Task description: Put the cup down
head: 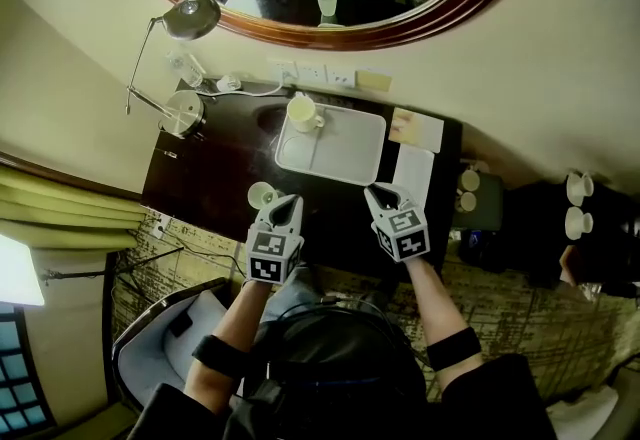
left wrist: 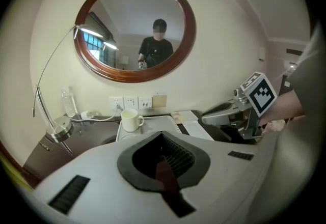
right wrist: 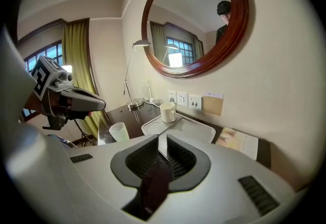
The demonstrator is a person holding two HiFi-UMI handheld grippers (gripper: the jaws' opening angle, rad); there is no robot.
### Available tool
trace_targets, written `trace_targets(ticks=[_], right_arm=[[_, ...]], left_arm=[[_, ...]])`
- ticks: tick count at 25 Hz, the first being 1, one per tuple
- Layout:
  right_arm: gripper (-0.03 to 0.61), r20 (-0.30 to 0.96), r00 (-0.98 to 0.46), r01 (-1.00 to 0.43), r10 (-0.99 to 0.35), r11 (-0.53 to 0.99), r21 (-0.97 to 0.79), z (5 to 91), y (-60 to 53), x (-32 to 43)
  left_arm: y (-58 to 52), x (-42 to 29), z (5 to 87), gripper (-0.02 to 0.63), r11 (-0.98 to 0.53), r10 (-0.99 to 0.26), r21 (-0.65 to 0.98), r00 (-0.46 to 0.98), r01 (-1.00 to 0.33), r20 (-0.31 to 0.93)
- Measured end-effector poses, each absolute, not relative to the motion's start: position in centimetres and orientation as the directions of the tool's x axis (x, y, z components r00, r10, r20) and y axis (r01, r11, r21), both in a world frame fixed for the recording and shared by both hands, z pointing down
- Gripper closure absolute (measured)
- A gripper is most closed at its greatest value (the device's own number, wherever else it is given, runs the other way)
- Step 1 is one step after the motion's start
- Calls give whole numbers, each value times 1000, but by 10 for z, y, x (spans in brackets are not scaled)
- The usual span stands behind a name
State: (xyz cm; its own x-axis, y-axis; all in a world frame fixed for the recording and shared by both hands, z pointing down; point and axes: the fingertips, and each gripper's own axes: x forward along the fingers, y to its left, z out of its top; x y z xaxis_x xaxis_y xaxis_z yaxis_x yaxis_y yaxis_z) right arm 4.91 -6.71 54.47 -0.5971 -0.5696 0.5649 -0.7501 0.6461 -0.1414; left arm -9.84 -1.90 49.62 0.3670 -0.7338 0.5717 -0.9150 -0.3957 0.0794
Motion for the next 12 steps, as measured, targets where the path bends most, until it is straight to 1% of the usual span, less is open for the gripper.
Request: trace_targets(ticks=[1, 4, 7, 10, 12], right_arm=[[478, 562, -603, -742, -566, 657, -136, 543, -74, 41], [378, 563, -624, -712, -542, 691, -124, 543, -92, 14], [343, 562, -642, -686, -521, 718, -118, 555, -112, -11], [241, 561, -663, -657, -495, 745, -119, 569, -137, -35], [188, 568, -672, -638, -475, 761, -118, 583, -152, -48]], left_arm=[[-24, -101, 496, 614, -398, -732, 77, 367, -914, 574], [-39, -109, 497, 614, -400, -726, 79, 368, -913, 581], [-56, -118, 499, 614, -402, -722, 79, 369, -912, 585], [-76, -125, 502, 614, -409, -719, 80, 375, -909, 586], [-87, -128, 505, 614, -409, -715, 98, 385, -907, 584]])
